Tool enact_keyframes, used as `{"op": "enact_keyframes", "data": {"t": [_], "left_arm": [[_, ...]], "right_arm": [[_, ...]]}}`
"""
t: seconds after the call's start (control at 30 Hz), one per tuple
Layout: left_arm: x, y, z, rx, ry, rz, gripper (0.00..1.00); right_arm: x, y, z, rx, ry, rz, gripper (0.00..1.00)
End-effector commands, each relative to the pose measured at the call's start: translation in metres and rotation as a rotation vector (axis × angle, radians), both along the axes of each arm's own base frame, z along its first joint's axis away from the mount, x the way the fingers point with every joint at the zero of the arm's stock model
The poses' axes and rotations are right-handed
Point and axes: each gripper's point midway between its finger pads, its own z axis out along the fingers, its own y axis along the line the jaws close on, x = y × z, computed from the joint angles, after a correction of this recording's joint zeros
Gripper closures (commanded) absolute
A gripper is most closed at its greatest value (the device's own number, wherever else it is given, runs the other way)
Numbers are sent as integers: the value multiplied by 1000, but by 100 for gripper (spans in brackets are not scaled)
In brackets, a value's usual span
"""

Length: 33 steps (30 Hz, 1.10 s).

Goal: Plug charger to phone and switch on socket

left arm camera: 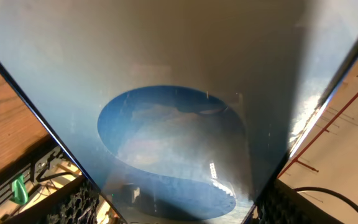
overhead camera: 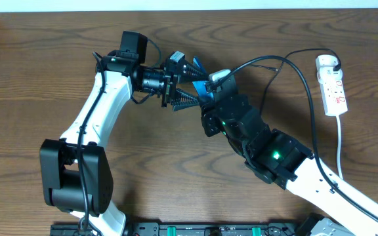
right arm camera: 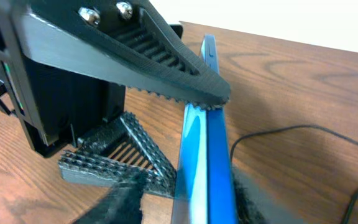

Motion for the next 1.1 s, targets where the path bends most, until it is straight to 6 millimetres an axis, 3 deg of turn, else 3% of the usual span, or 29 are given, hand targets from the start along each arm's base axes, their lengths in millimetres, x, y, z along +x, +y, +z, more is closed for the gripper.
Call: {"op": "enact_keyframes", "data": {"t": [0.0, 0.5, 0.8, 0.87, 0.97, 1.07], "left_arm": [[-8, 0, 18, -41, -18, -14, 47], [-8, 0, 18, -41, -19, -15, 47], [-4, 0, 19, -46, -55, -14, 45], [1, 1, 21, -54, -107, -9, 33], [16, 7, 26, -65, -204, 17, 5], [33, 20, 34, -67, -272, 62, 4]], "right_arm": [[1, 0, 2, -4, -11, -9, 71], [0, 1, 2, 13, 1, -11, 99], [4, -6, 9, 17, -22, -44, 99], [8, -17, 16, 19, -45, -85, 99], [13, -39, 35, 55, -77, -141, 99], [15, -73, 53, 137, -73, -238, 99]]}}
